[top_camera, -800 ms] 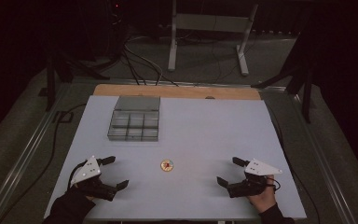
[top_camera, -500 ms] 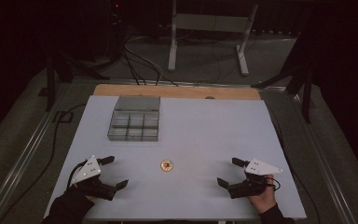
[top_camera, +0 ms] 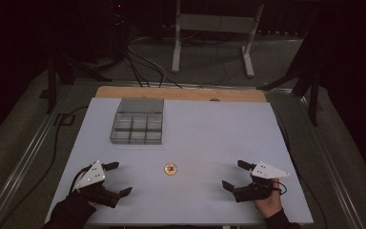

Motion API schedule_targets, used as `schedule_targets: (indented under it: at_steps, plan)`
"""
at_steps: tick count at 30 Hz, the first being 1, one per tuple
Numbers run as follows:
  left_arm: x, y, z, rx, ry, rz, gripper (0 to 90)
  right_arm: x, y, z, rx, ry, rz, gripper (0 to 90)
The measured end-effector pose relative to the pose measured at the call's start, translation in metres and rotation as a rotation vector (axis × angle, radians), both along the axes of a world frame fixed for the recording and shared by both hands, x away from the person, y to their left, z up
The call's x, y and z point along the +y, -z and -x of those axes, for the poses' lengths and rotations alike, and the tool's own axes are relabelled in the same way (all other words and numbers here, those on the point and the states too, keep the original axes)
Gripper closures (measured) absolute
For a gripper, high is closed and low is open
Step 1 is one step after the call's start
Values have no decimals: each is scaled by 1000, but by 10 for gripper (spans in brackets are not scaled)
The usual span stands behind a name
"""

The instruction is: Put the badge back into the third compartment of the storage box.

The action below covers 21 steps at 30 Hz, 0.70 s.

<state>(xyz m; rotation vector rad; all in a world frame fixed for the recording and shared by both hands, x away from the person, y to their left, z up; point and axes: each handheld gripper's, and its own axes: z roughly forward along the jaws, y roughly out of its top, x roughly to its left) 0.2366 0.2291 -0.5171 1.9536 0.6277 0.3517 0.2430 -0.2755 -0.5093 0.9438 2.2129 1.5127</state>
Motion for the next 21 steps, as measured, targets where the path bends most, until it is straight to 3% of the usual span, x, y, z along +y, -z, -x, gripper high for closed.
schedule_targets:
  at_steps: [5, 12, 21]
  plan:
    - [-2, 0, 0, 6, 14, -5, 1, 0, 1, 0, -3, 10, 4, 0]
    - [-2, -9, -1, 7, 25, 27, 1, 0, 0, 0, -6, 16, -2, 0]
    - [-7, -16, -4, 11, 38, 23, 1, 3, -1, 0, -10, 18, 3, 0]
